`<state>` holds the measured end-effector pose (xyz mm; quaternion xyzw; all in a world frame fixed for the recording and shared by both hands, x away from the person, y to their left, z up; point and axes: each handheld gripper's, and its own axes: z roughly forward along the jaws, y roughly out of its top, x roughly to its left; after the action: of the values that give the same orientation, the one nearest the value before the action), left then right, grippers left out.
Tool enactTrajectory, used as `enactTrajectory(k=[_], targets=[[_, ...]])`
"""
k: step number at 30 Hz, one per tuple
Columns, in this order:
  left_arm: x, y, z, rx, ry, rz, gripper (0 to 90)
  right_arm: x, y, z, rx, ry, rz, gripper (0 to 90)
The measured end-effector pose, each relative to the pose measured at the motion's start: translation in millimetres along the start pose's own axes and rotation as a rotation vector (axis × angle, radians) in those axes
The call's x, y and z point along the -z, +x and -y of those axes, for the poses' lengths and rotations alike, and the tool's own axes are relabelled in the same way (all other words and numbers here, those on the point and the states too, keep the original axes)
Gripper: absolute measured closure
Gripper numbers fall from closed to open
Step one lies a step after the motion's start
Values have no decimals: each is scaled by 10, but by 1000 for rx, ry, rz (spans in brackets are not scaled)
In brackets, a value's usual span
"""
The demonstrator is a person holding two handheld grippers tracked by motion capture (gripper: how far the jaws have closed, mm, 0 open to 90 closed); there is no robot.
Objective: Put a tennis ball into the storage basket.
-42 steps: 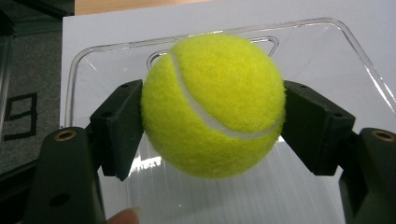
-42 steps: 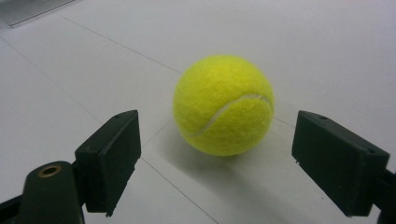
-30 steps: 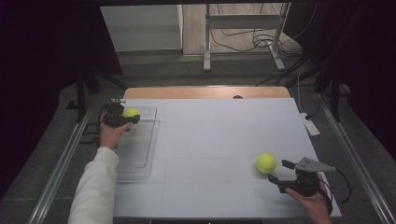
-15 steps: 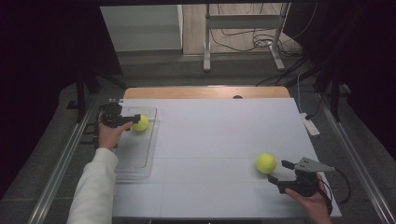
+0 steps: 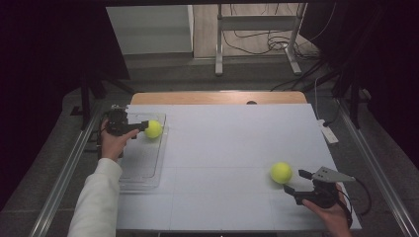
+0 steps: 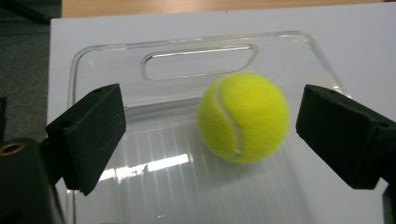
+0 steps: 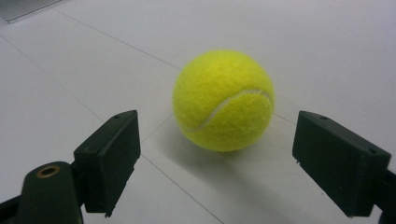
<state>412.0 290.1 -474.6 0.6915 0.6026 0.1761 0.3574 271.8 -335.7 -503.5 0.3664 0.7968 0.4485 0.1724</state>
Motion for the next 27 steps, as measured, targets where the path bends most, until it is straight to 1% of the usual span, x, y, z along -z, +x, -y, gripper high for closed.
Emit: enactTrajectory(k=[1,2,4,7,8,11,14,21,24,27], targets=[[17,-23,-5,-8,-5,11,99,0,-1,0,0,0,0,156],[17,-23,-5,-8,-5,11,101,0,-1,0,0,0,0,156],[47,-57,-10,-10,-13,27,106,2,-4,0,-2,-2,0,156],[120,-129,-24,-37,-29,58,113,9,-3,-1,-6,-6,0,156],[120,-129,-24,-37,-29,58,116,9,-3,-1,-6,-6,0,156],[181,-186,-32,-57,-43,81,116,14,-14,0,-8,-8,3,157],[231,-215,-28,-57,-57,105,118,13,-18,-7,-14,-14,2,157],[297,-261,13,-66,-73,128,123,6,-10,-23,-12,-16,0,157],[342,-293,41,-68,-91,157,126,-12,-10,-36,-11,-16,-1,157],[376,-328,54,-75,-102,171,129,-23,-8,-42,-10,-13,2,157]])
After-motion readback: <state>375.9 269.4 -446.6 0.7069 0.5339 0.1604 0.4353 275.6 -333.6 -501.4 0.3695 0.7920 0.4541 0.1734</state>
